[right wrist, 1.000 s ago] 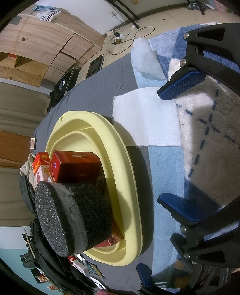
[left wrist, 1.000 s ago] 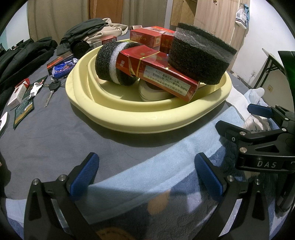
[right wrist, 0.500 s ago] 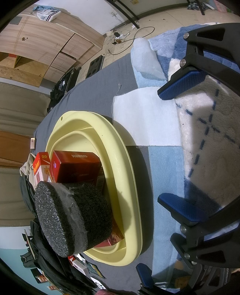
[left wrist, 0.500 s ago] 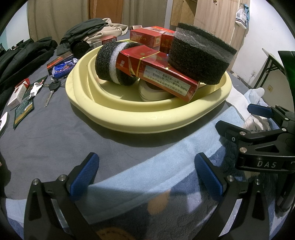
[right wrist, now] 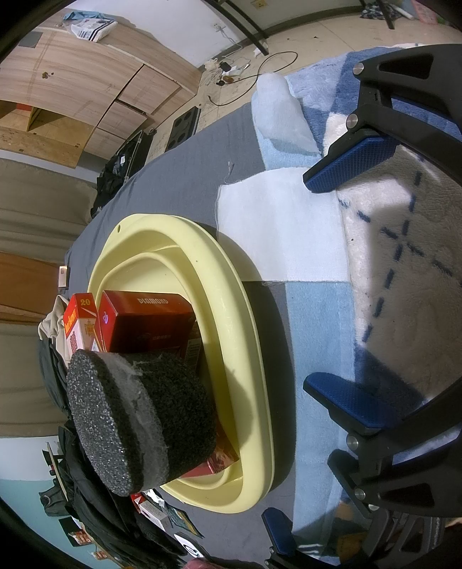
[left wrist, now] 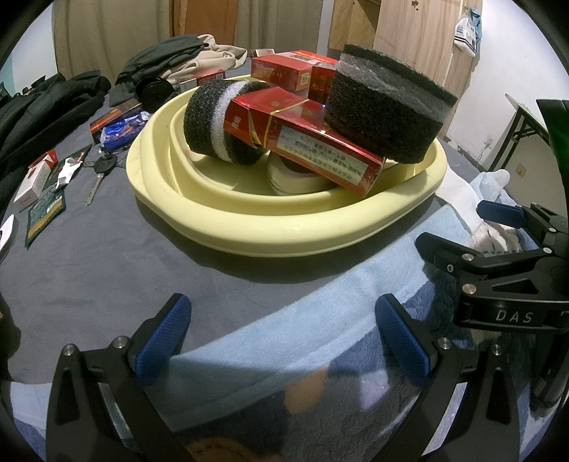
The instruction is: Organize rigid objects
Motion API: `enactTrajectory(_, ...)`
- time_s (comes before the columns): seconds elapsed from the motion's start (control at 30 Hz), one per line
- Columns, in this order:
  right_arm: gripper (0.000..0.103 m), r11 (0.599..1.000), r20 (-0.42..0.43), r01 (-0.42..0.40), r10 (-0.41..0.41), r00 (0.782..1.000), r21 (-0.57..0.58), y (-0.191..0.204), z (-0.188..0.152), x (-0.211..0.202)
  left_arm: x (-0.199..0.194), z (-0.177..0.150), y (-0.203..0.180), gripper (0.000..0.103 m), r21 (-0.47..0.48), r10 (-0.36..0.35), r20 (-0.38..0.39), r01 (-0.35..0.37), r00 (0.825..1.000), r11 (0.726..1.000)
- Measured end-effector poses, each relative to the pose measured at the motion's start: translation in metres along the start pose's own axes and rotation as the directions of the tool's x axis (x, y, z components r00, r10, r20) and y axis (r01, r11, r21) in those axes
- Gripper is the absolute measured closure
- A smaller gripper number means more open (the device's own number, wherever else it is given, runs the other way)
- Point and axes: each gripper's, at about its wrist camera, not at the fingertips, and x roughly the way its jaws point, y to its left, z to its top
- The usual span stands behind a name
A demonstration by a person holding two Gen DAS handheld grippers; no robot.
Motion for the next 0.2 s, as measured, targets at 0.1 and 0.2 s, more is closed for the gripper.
enactTrajectory(0.1,0.000,1.000,0.000,0.000,0.000,1.000,0.000,0.0001,0.0000,0.0000,-0.0001,0.0000,0.0001,0.000,0.000,0.000,0.001,0.000,1.000,1.000)
enactTrajectory(0.2,0.000,1.000,0.000,0.000,0.000,1.000,0.000,0.0000,0.0000,0.0000,-0.0003,0.0004,0.0005,0.000,0.000,0.000,0.000,0.000,1.000,1.000)
